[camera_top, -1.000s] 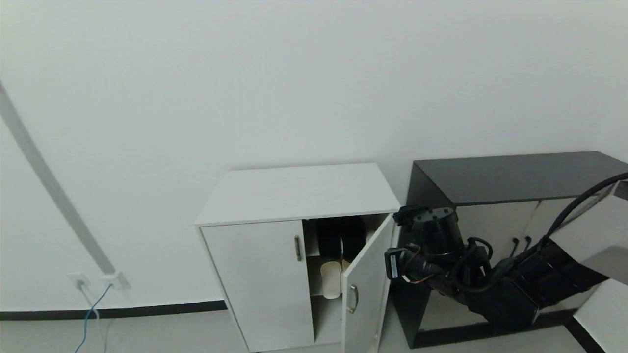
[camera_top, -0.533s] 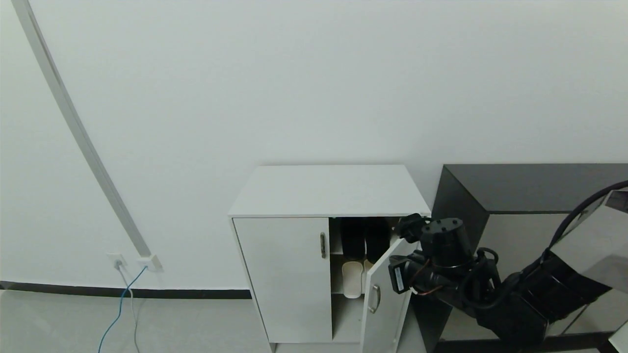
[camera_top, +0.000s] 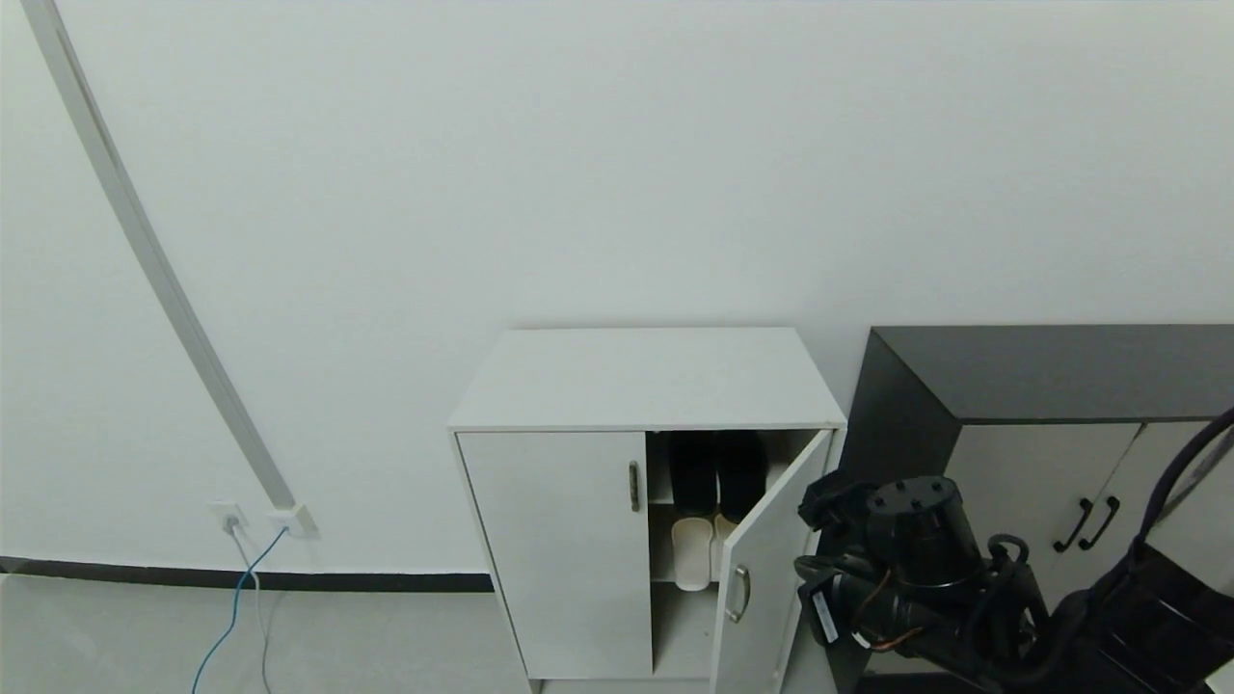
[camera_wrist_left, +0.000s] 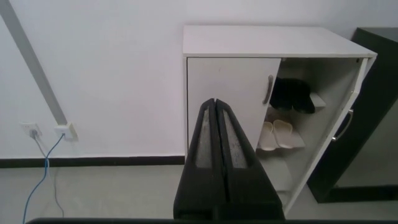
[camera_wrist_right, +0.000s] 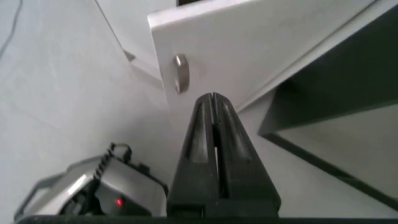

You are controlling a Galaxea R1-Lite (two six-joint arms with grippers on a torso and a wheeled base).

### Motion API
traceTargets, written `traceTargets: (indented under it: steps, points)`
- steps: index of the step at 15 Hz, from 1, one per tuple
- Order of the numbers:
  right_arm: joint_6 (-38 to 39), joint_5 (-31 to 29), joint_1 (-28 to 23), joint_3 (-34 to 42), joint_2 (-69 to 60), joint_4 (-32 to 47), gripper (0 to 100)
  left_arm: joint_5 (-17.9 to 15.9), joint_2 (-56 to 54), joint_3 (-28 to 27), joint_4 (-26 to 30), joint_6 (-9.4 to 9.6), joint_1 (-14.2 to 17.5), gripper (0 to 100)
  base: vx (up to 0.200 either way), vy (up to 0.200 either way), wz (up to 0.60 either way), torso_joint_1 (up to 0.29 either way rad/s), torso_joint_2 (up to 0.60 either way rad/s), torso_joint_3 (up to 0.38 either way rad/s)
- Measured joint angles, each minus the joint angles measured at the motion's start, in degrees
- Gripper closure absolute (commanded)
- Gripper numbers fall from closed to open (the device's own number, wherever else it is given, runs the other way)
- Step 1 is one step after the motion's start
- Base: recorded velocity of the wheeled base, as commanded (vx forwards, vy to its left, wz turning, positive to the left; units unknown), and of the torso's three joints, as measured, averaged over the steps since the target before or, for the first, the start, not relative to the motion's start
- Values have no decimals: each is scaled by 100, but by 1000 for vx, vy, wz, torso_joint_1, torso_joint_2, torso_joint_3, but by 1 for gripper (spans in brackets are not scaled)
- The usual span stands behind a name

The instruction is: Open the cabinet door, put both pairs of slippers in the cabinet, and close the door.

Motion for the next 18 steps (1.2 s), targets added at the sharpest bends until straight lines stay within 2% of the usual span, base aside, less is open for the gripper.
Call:
traceTargets:
  steps: [8,18]
  points:
    - [-11,15,85,-102,416,-202,100,-2,0,1,-2,0,-2,100,0,0,0,0,0,0]
    - [139,11,4,-1104,1447,-505,100,-2,0,1,-5,-5,-5,100,0,0,0,0,0,0]
